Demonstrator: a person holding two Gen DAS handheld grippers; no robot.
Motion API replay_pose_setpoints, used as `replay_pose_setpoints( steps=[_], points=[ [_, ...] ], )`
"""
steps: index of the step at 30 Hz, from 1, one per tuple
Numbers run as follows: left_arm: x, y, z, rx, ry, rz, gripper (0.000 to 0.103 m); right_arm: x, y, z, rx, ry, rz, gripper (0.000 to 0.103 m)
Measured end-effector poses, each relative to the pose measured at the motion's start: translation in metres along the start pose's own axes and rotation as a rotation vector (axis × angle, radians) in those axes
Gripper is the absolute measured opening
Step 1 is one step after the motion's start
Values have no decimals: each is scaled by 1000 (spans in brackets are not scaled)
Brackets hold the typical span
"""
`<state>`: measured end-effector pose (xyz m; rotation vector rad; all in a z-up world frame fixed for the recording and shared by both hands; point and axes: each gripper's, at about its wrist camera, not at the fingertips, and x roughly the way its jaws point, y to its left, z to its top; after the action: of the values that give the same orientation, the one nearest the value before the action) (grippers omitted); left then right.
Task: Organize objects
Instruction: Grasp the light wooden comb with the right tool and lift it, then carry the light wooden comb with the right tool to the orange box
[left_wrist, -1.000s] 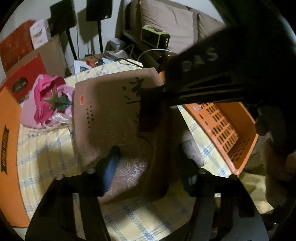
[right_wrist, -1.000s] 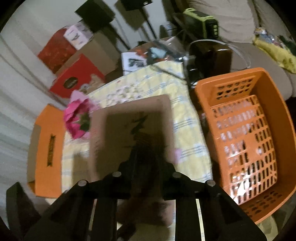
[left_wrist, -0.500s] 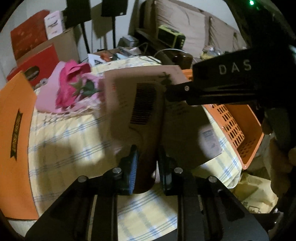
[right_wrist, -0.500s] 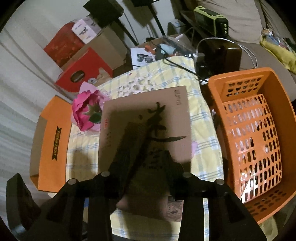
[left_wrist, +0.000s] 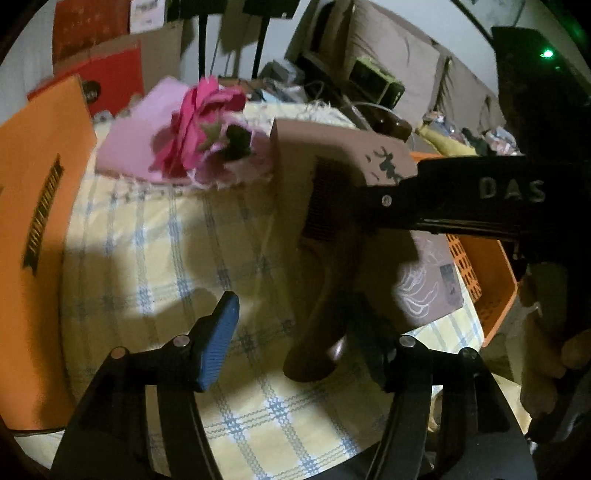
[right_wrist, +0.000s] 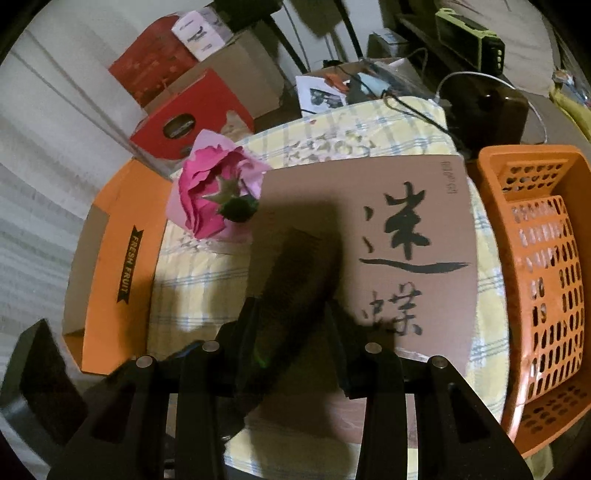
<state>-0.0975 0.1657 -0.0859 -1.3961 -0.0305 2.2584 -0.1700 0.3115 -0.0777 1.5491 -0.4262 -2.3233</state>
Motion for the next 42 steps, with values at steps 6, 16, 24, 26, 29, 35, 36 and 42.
replay_pose_setpoints(
  steps=[6,16,24,26,29,35,36,42],
  points=[
    [9,14,0,-67,43,-115,44,10,13,-4,-2,38,68,37],
    [0,13,-2,-35,60,-169,18,14,26,-7,-32,57,65,38],
    [-22,26,-6,-74,-2,-201,17,20,44,-18,-65,88,82,40],
    [-25,26,-6,-74,-6,-213,17,22,49,-23,-76,98,86,41],
    [-31,28,-8,-76,-16,-207,17,24,56,-28,-81,109,93,42],
    [-43,37,-10,-96,-36,-212,17,27,59,-29,-52,108,131,30],
    [-48,38,-9,-96,-44,-212,17,25,60,-28,-45,105,141,30],
    [-78,43,1,-89,-93,-184,17,7,84,-21,-83,81,159,30]
  ],
)
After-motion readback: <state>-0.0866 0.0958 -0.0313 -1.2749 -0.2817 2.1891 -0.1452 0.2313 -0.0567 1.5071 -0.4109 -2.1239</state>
